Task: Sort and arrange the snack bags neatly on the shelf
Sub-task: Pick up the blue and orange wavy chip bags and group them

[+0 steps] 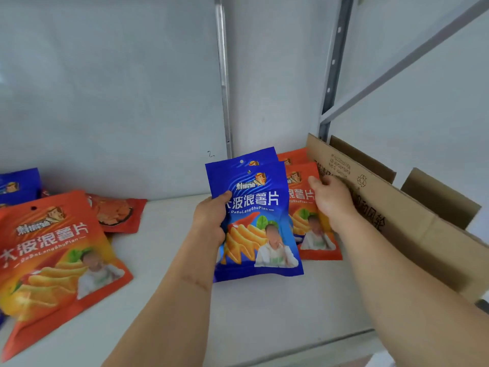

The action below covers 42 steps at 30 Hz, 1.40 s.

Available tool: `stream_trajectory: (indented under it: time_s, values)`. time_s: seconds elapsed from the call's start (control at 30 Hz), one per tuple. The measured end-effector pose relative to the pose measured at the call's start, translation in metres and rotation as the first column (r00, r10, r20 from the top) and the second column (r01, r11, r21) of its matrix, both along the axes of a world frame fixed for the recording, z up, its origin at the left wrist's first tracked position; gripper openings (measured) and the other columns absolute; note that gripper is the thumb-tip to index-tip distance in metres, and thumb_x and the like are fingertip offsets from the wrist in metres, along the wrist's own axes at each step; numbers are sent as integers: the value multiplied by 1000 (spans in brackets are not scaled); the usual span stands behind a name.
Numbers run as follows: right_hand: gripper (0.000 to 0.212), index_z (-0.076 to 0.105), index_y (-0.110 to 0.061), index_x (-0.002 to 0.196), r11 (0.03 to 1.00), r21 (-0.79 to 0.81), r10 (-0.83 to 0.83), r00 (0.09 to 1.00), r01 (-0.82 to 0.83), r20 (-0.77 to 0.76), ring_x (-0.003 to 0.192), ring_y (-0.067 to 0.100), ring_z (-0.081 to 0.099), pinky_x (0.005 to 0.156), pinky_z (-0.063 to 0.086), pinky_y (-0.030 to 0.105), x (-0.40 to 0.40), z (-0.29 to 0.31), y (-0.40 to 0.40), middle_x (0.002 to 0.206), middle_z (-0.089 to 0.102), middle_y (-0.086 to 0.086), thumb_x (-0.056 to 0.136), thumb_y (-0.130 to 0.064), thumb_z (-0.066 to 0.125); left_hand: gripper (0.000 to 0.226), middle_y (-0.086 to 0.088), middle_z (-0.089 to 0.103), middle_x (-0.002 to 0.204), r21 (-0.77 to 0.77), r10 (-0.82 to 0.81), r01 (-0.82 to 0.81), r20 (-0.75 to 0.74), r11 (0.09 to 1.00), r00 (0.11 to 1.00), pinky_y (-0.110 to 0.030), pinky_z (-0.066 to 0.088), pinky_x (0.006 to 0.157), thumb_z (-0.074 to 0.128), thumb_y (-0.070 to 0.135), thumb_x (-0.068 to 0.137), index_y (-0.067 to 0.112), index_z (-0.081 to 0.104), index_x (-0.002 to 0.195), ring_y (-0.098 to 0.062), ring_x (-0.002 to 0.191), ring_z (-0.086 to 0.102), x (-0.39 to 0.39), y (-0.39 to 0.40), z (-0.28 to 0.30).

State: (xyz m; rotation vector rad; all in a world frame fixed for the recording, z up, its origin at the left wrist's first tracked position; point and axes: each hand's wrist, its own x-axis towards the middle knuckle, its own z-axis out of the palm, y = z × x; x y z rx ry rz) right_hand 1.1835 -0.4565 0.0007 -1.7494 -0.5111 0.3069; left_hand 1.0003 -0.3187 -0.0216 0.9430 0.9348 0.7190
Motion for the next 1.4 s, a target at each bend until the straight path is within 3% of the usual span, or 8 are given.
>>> stream_trajectory:
  time_s: [0.2, 0.37, 0.43, 0.57, 0.73, 0.87, 1.0, 1.4]
  values:
    - [44, 57, -9, 124, 985, -170, 67, 968, -26, 240, 89, 17, 65, 67, 48, 25, -2, 7, -1, 103, 68, 6, 105, -42, 35, 28, -7, 75, 98, 149, 131, -130, 5, 980, 991, -43, 62, 80, 69, 33, 94, 10, 60, 110, -25, 85, 75, 33, -4, -5]
    - [32, 62, -15, 112, 957, -289, 161, 864, -19, 476, 89, 11, 54, 63, 39, 23, -7, 11, -7, 107, 66, 0, 105, -35, 39, 30, -4, 73, 100, 249, 169, -163, -2, 955, 986, -38, 61, 76, 67, 37, 95, 13, 57, 109, -20, 86, 73, 51, -9, 4]
    - [31, 62, -16, 112, 951, -309, 179, 829, -7, 530, 92, 11, 55, 65, 42, 25, -9, 14, -8, 110, 66, 0, 105, -35, 40, 36, -7, 73, 108, 255, 162, -145, -48, 956, 986, -41, 62, 81, 68, 38, 94, 11, 56, 114, -22, 90, 73, 52, -6, 10]
    - [34, 58, -16, 126, 918, -390, 219, 731, 69, 647, 110, 18, 58, 80, 49, 31, -21, 19, -5, 123, 62, 3, 104, -37, 43, 49, -4, 61, 120, 396, 204, -102, -224, 913, 953, -27, 53, 63, 62, 33, 99, 5, 43, 134, -20, 100, 63, 40, -3, 16]
    - [35, 56, -18, 131, 914, -346, 184, 539, 214, 822, 125, 24, 50, 102, 39, 41, -55, 13, 8, 138, 53, 3, 102, -35, 46, 46, -7, 53, 140, 705, 395, 91, -495, 704, 774, -43, 52, 97, 52, 37, 100, 14, 49, 139, -28, 122, 58, 2, -3, 16]
    - [32, 63, -16, 125, 915, -372, 282, 416, 154, 865, 129, 28, 48, 104, 35, 43, -92, 4, 32, 142, 53, 5, 99, -29, 50, 31, -7, 65, 116, 844, 668, 427, -524, 324, 528, -36, 46, 76, 44, 31, 103, 13, 63, 119, -29, 103, 62, -46, -9, 17]
    - [21, 71, -8, 108, 931, -360, 323, 327, 60, 888, 110, 35, 60, 94, 40, 46, -139, -5, 60, 123, 64, 10, 94, -19, 59, 12, -8, 66, 71, 874, 798, 480, -342, 77, 496, -31, 33, 55, 74, 18, 81, 8, 69, 77, -31, 61, 62, -100, 2, 11]
    - [24, 68, -13, 112, 909, -392, 416, 314, -140, 853, 108, 32, 59, 87, 41, 40, -292, -8, 126, 120, 65, 6, 97, -21, 51, 11, -7, 68, 73, 880, 852, 472, -283, 48, 441, -34, 47, 55, 72, 19, 82, 10, 70, 76, -31, 66, 65, -254, 25, 21]
